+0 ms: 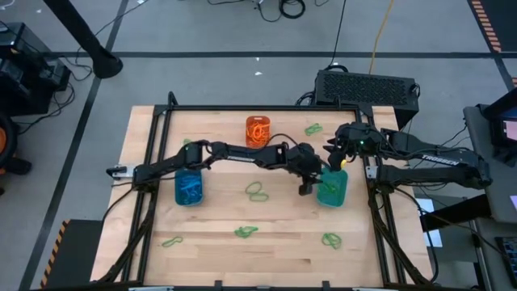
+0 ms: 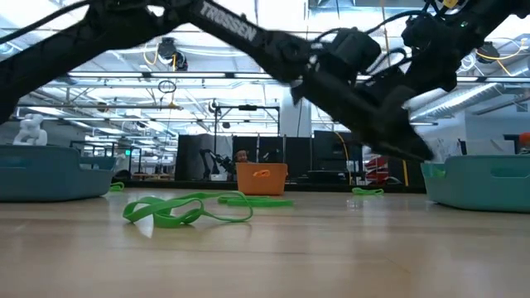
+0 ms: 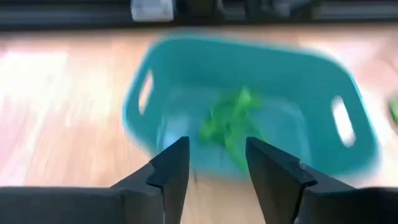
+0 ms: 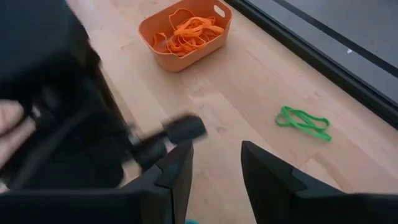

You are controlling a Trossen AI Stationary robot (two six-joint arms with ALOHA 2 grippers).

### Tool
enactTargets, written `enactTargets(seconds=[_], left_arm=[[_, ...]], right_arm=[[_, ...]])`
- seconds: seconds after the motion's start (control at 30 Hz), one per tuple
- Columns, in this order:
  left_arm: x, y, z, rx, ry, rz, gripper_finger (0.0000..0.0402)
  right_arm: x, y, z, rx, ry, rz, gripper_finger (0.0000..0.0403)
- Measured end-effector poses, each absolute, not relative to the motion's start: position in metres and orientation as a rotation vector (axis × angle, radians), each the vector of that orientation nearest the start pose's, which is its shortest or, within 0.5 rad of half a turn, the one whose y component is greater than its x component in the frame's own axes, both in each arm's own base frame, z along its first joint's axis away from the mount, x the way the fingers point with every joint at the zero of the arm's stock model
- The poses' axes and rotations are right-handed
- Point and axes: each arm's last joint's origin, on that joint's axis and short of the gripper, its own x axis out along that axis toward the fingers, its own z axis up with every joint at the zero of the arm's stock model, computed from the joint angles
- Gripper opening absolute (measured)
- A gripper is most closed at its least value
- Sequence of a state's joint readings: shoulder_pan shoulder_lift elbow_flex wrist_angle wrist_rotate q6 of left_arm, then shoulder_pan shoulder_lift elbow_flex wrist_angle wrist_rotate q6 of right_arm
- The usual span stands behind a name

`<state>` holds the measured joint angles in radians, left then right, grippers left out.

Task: Sort rubber bands into baskets
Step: Put the green rubber band into the green bin

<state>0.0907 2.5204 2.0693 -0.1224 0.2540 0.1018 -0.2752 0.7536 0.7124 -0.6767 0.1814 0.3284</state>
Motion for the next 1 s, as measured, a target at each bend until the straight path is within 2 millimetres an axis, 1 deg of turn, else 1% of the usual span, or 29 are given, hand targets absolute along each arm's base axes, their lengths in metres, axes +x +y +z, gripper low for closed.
enactTargets(seconds=[0.13,0.27,0.33,0.4,0.5,0.57,0.63,0.7,0.8,0.87,0.93,1.0], left_arm=[[0.538,0.043,0.169,-0.006,0.77,-0.21,0.0166],[0.504,0.035,0.182,-0.048,1.078,-0.233,0.0166],[0.486,0.027,0.191,-0.054,1.23,-0.224,0.0166],[0.472,0.016,0.198,-0.029,1.349,-0.195,0.0166],[0.454,-0.007,0.196,0.047,1.485,-0.133,0.0166],[0.442,-0.024,0.198,0.087,1.517,-0.13,0.0167],[0.427,-0.038,0.204,0.107,1.529,-0.14,0.0167],[0.411,-0.048,0.211,0.113,1.523,-0.093,0.0167],[0.39,-0.057,0.218,0.089,1.463,-0.02,0.0167],[0.38,-0.066,0.221,0.062,1.367,-0.01,0.0167],[0.373,-0.077,0.219,0.042,1.293,-0.032,0.0167],[0.363,-0.087,0.212,0.035,1.292,-0.062,0.0167]], right_arm=[[0.14,-0.045,0.27,0.339,0.655,-0.552,0.0128],[0.14,-0.045,0.27,0.319,0.662,-0.545,0.0128],[0.14,-0.045,0.27,0.314,0.663,-0.543,0.0128],[0.14,-0.045,0.27,0.315,0.663,-0.544,0.0128],[0.14,-0.045,0.27,0.317,0.661,-0.544,0.0128],[0.14,-0.045,0.27,0.316,0.662,-0.544,0.0128],[0.14,-0.045,0.27,0.31,0.663,-0.541,0.0128],[0.14,-0.045,0.27,0.303,0.665,-0.538,0.0128],[0.14,-0.045,0.27,0.292,0.664,-0.534,0.0128],[0.141,-0.045,0.271,0.286,0.655,-0.53,0.0128],[0.141,-0.045,0.272,0.285,0.646,-0.526,0.0128],[0.142,-0.043,0.272,0.289,0.644,-0.521,0.0128]])
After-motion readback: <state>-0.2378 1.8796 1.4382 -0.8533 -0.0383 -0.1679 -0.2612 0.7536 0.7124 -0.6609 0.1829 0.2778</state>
